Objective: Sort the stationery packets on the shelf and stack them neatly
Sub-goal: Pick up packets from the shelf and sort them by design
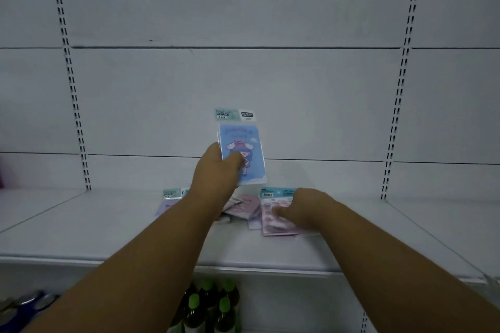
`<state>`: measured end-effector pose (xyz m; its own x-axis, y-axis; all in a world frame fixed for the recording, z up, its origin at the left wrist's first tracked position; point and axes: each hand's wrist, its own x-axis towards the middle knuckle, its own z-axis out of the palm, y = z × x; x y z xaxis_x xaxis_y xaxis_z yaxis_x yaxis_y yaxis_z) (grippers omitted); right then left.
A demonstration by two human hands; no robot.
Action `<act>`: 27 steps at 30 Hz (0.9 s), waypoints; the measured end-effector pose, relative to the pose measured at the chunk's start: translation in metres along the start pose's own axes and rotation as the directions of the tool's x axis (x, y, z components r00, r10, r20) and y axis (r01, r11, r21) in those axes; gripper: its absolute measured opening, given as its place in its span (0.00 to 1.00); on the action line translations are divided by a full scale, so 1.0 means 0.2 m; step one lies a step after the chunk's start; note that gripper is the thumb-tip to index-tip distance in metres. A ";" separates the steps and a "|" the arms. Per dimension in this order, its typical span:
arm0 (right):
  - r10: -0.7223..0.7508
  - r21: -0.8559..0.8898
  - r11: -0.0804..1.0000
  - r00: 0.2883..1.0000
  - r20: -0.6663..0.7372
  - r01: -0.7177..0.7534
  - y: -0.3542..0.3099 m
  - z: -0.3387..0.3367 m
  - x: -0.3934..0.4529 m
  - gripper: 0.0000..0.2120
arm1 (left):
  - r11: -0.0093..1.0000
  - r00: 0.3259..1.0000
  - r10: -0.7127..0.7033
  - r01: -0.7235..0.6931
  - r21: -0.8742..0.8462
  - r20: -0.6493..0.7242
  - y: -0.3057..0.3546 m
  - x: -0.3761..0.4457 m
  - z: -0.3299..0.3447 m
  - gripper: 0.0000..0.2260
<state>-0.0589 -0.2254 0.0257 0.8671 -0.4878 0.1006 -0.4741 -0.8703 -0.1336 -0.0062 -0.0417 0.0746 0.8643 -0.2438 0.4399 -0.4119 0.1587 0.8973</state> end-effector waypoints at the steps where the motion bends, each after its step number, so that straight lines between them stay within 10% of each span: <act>1: 0.019 -0.021 1.000 1.000 0.009 -0.019 -0.01 0.02 0.00 0.36 | 1.000 1.000 0.007 -0.006 -0.030 0.006 0.02 -0.01 0.00 0.07; 14: 0.135 0.356 0.933 0.971 -0.198 -0.057 -0.13 0.00 0.06 0.16 | 0.995 0.989 0.093 -0.089 -0.038 0.117 0.01 -0.02 -0.06 0.07; 23: 0.356 0.870 0.457 0.859 -0.368 0.184 -0.06 -0.20 -0.11 0.03 | 0.989 0.963 0.132 -0.112 -0.098 0.237 -0.07 0.06 -0.05 0.03; 27: 0.458 0.877 0.436 0.788 -0.410 0.203 0.11 -0.32 -0.25 0.04 | 0.992 0.948 0.097 -0.067 -0.106 0.304 -0.15 0.06 0.06 0.03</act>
<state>-0.1229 -0.2239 0.0807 0.4035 -0.8115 0.4226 0.1027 -0.4188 -0.9023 0.0128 -0.0616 0.0532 0.6914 -0.5070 0.5147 -0.4359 0.2753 0.8568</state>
